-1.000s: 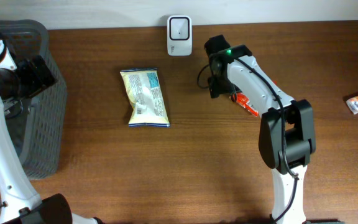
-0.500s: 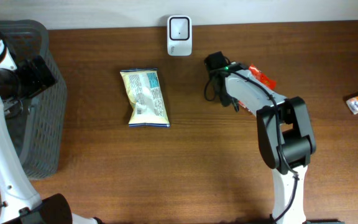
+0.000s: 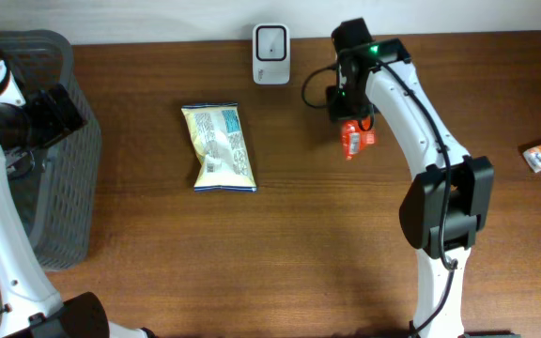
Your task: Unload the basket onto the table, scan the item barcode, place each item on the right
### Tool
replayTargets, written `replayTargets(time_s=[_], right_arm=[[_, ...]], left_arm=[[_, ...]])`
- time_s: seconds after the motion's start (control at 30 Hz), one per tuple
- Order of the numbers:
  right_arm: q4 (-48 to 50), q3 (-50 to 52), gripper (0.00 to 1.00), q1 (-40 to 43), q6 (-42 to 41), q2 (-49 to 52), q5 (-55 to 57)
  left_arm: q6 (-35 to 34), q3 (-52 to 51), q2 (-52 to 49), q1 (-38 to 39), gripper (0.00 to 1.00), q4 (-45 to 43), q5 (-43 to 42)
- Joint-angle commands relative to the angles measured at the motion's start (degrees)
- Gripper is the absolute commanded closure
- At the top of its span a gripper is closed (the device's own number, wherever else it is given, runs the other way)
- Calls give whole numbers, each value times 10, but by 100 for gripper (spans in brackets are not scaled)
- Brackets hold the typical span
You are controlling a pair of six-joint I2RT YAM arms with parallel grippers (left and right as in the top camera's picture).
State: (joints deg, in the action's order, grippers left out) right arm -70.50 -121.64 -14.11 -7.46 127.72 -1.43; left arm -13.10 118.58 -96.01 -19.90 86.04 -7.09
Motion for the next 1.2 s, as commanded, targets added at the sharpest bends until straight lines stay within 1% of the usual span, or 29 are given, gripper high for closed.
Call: replayTargets(time_s=[0.0,0.07,0.17,0.23,0.3,0.37,0.4,0.43,0.47,0.53,0.57,0.6,0.63,0.7,0.77,0.8,0.83,0.87,0.9,0.97,1.03,1.07,1.1,1.13,1.17], right_arm=[[-7,-25,96,0,31,-7,-214],[-7,-24,96,0,97,-7,-367],[0,-23,96,7,105,-7,-498],[4,-23,96,14,104,-7,-541],[6,-16,96,29,97,-6,-552],[10,9,96,44,67,0,-584],[17,24,96,50,65,3,-599],[28,47,96,59,54,8,-598],[40,74,96,70,48,12,-582],[44,106,96,88,48,13,-485],[43,113,90,95,47,13,-420],[41,116,84,105,27,13,-332],[38,116,79,113,24,13,-289],[17,116,64,138,25,13,-197],[-19,104,55,157,25,12,-129],[-47,85,53,165,29,12,-89],[-66,69,52,168,61,12,-85],[-96,41,46,167,115,12,-84],[-113,19,43,167,120,12,-87],[-126,-3,42,164,120,12,-137],[-126,-2,31,152,120,13,-177],[-124,-1,29,139,120,13,-178],[-124,-1,30,124,126,13,-172],[-127,3,32,106,175,13,-171],[-129,14,32,80,242,13,-129]], left_arm=[[-6,-2,2,-2,1,0,-6],[-6,-2,2,-2,1,0,-6],[-6,-2,2,-2,1,0,-6],[-6,-2,2,-2,1,0,-6],[-6,-2,2,-2,1,0,-6],[-6,-2,2,-2,1,0,-6],[-6,-2,2,-2,1,0,-6],[-6,-2,2,-2,1,0,-6],[-6,-2,2,-2,1,0,-6],[-6,-2,2,-2,1,0,-6],[-6,-2,2,-2,1,0,-6],[-6,-2,2,-2,1,0,-6],[-6,-2,2,-2,1,0,-6],[-6,-2,2,-2,1,0,-6],[-6,-2,2,-2,1,0,-6],[-5,-2,2,-2,1,0,-6],[-6,-2,2,-2,1,0,-6],[-6,-2,2,-2,1,0,-6],[-6,-2,2,-2,1,0,-6],[-6,-2,2,-2,1,0,-6],[-5,-2,2,-2,1,0,-6],[-5,-2,2,-2,1,0,-6],[-6,-2,2,-2,1,0,-6],[-5,-2,2,-2,1,-1,-6],[-5,-2,2,-2,1,-1,-6]])
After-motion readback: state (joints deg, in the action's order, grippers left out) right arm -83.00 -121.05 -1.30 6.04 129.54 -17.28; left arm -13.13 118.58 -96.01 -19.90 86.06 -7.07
